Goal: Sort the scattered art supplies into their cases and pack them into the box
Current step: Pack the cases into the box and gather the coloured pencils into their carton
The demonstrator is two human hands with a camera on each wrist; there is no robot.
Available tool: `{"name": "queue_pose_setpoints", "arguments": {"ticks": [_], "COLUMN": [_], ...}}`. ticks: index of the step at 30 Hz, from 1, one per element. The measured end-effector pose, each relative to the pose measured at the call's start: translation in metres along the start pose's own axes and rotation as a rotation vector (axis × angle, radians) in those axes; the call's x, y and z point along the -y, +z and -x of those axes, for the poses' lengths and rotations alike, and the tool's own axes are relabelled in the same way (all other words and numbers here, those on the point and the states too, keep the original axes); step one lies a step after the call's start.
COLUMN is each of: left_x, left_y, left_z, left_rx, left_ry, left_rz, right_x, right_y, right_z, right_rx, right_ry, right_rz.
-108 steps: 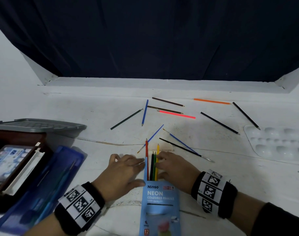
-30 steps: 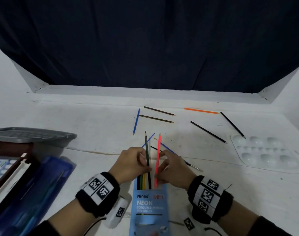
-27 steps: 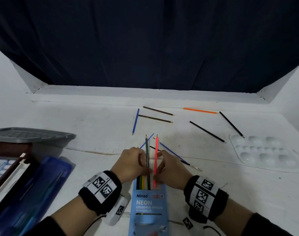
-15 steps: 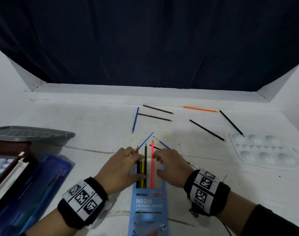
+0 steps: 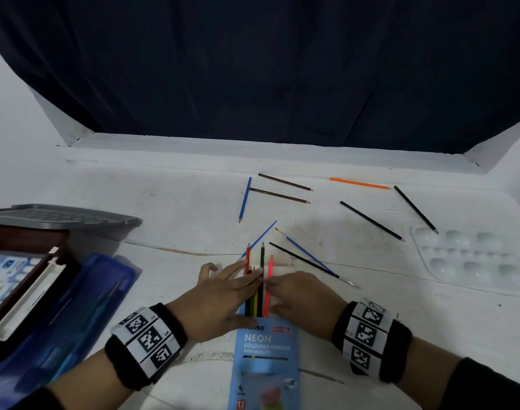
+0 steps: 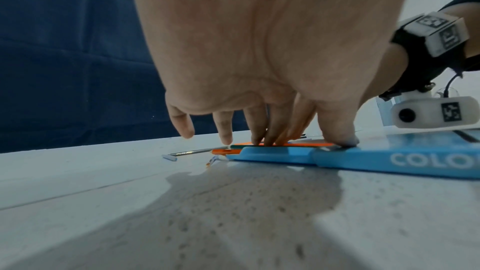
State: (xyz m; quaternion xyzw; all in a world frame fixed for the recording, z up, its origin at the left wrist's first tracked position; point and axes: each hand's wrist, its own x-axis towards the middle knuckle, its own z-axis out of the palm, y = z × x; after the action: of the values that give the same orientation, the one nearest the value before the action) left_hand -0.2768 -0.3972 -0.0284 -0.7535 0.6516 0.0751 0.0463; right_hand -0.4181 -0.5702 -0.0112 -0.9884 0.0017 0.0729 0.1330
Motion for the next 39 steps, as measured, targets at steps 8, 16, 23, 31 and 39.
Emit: {"name": "queue_pose_setpoints", "arguments": {"ticks": [8, 16, 23, 31, 39], "left_x": [0.0, -0.016, -0.013, -0.005, 0.057], "left_y": [-0.007, 0.0, -0.011, -0.032, -0.059], "left_z": [-0.006, 0.006, 0.003, -0.009, -0.072], "left_rx": [0.102, -0.291, -0.215, -0.188, -0.493], "left_ry": [-0.015, 0.136, 0.088, 0.082, -0.22], "left_rz": [0.01, -0.038, 0.113, 0.235, 0.368], "right_x": [0.001, -0.008, -0.007, -0.031, -0.154], "right_y": [0.011, 0.011, 0.011, -0.01, -0.043], "right_z": [0.012, 0.01, 0.015, 0.025, 0.031], "right_rx": [-0.037, -0.064, -0.106, -0.549, -0.545], "right_ry": [-0.109, -0.132, -0.125, 0.071, 0.557], "right_rz": [-0.109, -0.202, -0.255, -0.536, -0.128]}}
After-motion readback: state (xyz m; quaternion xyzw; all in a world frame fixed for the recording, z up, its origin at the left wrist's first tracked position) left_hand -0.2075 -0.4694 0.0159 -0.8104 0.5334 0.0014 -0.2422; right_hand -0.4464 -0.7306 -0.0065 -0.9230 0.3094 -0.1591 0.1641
